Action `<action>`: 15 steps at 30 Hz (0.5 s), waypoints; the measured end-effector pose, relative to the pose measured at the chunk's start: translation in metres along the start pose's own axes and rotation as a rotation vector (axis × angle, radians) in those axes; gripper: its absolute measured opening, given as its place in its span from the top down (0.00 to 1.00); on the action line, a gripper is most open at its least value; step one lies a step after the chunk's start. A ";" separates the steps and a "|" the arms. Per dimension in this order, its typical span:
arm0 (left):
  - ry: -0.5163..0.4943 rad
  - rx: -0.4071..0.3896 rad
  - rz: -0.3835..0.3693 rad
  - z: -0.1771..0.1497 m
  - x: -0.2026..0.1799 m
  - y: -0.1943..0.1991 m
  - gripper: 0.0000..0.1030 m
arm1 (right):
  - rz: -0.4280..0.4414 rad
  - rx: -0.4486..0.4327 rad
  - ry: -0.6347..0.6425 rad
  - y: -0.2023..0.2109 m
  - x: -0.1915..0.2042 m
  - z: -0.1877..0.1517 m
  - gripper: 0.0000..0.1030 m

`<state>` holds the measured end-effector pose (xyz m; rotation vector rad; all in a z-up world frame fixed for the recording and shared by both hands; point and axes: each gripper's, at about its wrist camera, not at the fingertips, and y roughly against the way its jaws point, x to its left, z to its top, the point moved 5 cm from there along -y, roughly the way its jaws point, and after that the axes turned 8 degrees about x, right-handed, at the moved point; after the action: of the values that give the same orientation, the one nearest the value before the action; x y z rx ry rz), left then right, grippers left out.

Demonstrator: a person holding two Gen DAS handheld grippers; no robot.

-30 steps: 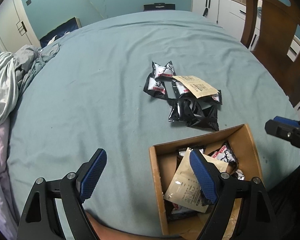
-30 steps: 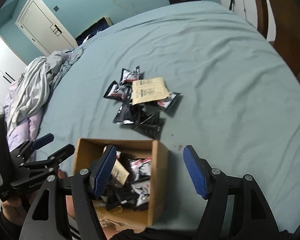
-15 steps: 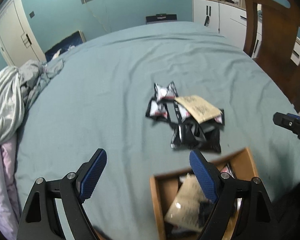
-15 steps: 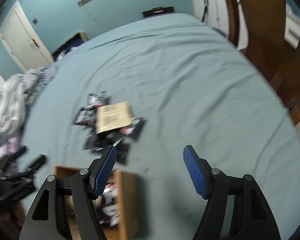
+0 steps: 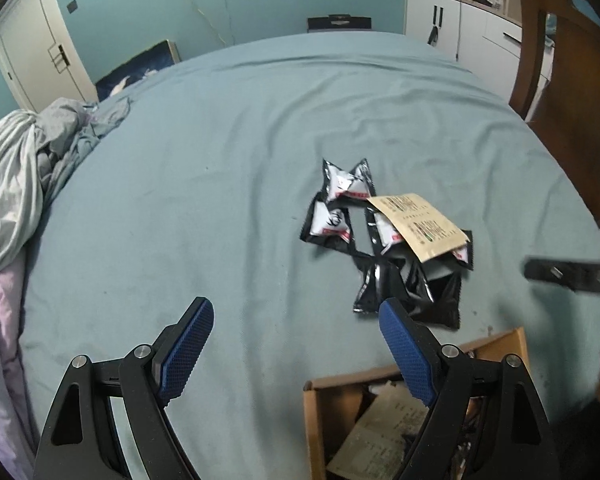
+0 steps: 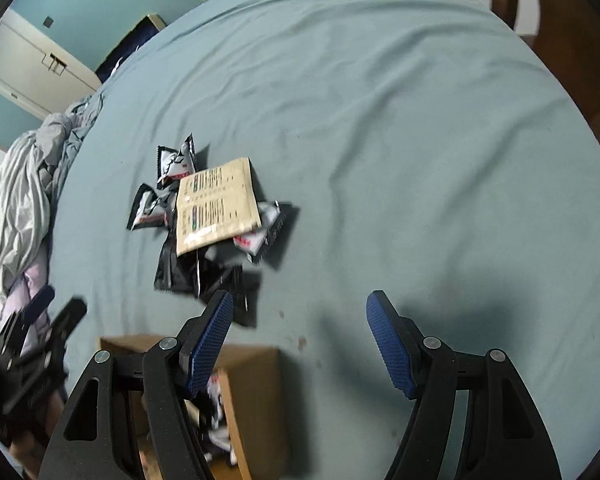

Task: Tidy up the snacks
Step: 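Grasp the large beige sachet from the pile with the right gripper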

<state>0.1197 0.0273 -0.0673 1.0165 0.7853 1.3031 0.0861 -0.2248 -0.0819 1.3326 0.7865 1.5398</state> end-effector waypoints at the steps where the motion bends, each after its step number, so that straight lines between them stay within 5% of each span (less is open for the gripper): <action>1: -0.002 0.006 -0.008 -0.001 -0.001 0.000 0.17 | -0.005 0.003 0.015 -0.004 0.005 0.007 0.33; 11: -0.032 0.046 -0.033 -0.006 -0.006 -0.005 0.17 | 0.078 -0.001 0.172 -0.048 0.045 0.068 0.33; 15: -0.014 0.059 -0.034 -0.005 -0.002 -0.009 0.17 | 0.041 0.045 0.251 -0.080 0.056 0.087 0.33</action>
<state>0.1183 0.0268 -0.0781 1.0535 0.8314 1.2489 0.1895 -0.1523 -0.1145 1.2081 0.9590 1.7530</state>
